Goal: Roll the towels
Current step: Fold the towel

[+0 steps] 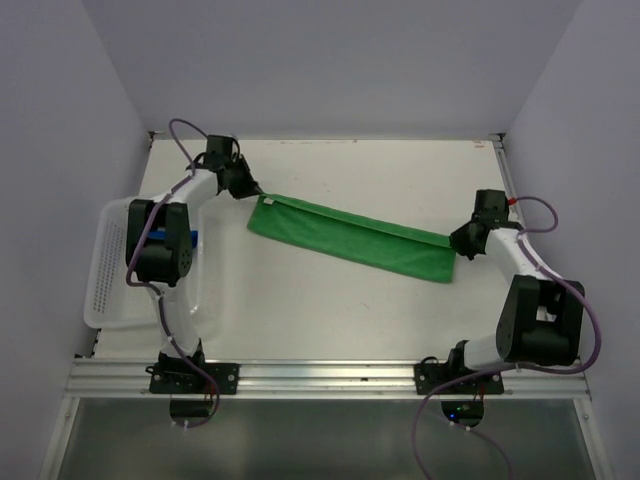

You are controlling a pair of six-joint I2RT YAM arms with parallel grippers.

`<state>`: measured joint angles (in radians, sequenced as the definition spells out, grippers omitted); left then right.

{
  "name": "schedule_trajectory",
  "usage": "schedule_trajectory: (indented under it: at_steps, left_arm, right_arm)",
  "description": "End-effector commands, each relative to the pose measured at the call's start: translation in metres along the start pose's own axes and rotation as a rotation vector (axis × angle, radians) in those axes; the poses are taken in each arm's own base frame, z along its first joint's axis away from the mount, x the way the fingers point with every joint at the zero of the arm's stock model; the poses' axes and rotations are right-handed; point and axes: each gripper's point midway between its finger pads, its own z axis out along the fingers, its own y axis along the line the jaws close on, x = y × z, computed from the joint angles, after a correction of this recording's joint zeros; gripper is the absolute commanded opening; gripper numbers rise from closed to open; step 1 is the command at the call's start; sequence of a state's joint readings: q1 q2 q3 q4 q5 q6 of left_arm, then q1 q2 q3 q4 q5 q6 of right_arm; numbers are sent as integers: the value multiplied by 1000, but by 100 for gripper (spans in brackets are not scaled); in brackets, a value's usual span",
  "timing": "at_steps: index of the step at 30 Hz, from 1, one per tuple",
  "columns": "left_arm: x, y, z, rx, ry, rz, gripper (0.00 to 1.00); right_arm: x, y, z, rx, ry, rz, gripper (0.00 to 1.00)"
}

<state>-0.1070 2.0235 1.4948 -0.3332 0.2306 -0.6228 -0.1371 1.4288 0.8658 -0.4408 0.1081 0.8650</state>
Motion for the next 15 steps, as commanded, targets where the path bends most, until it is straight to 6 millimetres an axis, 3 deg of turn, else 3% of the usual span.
schedule_trajectory:
  at_steps: [1, 6, 9, 14, 15]
  left_arm:
    - [-8, -3, 4, 0, -13, 31, 0]
    - [-8, -1, 10, -6, -7, 34, 0]
    - [-8, 0, 14, -8, -1, 32, 7]
    - [-10, -2, 18, 1, 2, 32, 15]
    - [-10, -3, 18, 3, 1, 33, 17]
  right_arm:
    - [-13, 11, 3, -21, -22, 27, 0]
    - [-13, 10, 10, -13, -12, 31, 0]
    - [-14, 9, 14, -2, -8, 31, 11]
    - [-16, 14, 18, -16, 2, 28, 15]
    - [-17, 16, 19, -25, -1, 30, 22]
